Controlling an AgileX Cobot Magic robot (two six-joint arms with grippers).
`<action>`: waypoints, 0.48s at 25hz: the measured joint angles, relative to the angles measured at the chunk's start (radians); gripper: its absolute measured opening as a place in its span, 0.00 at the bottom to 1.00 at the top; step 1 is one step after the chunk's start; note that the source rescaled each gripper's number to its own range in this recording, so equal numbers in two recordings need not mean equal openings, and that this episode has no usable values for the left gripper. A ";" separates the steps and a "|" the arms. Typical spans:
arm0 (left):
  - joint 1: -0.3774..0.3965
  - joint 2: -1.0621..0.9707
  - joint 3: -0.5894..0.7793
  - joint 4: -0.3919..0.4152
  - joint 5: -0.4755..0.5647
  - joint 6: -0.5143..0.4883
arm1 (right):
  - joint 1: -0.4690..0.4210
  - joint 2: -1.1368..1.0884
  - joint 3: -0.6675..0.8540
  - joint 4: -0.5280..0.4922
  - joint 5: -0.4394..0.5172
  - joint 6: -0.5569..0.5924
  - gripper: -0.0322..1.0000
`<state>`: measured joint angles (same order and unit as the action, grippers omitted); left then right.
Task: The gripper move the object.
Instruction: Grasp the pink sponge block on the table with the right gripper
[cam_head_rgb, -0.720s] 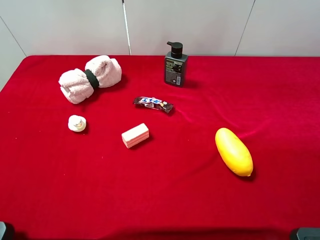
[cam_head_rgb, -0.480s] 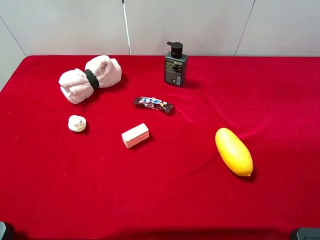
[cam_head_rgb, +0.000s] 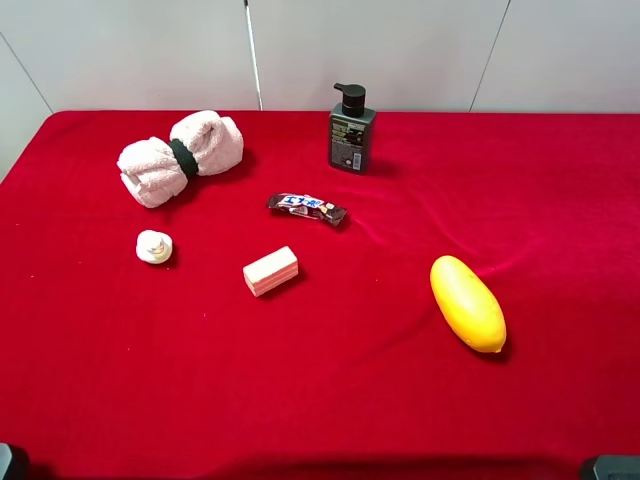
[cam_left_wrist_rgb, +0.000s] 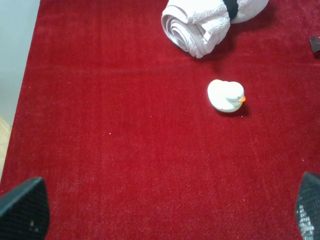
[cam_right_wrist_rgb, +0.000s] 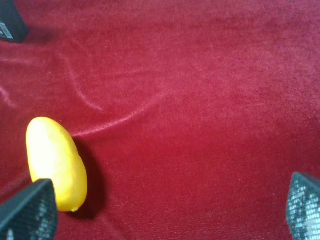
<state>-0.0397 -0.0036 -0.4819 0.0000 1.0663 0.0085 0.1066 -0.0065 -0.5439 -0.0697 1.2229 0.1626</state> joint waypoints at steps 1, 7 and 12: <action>0.000 0.000 0.000 0.000 0.000 0.000 | 0.000 0.000 0.000 0.000 0.000 0.000 1.00; 0.000 0.000 0.000 0.000 0.000 0.000 | 0.000 0.000 0.000 0.000 0.000 0.000 1.00; 0.000 0.000 0.000 0.000 0.000 0.000 | 0.000 0.000 0.000 0.000 0.000 0.000 1.00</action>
<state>-0.0397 -0.0036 -0.4819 0.0000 1.0663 0.0085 0.1066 -0.0065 -0.5439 -0.0697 1.2229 0.1626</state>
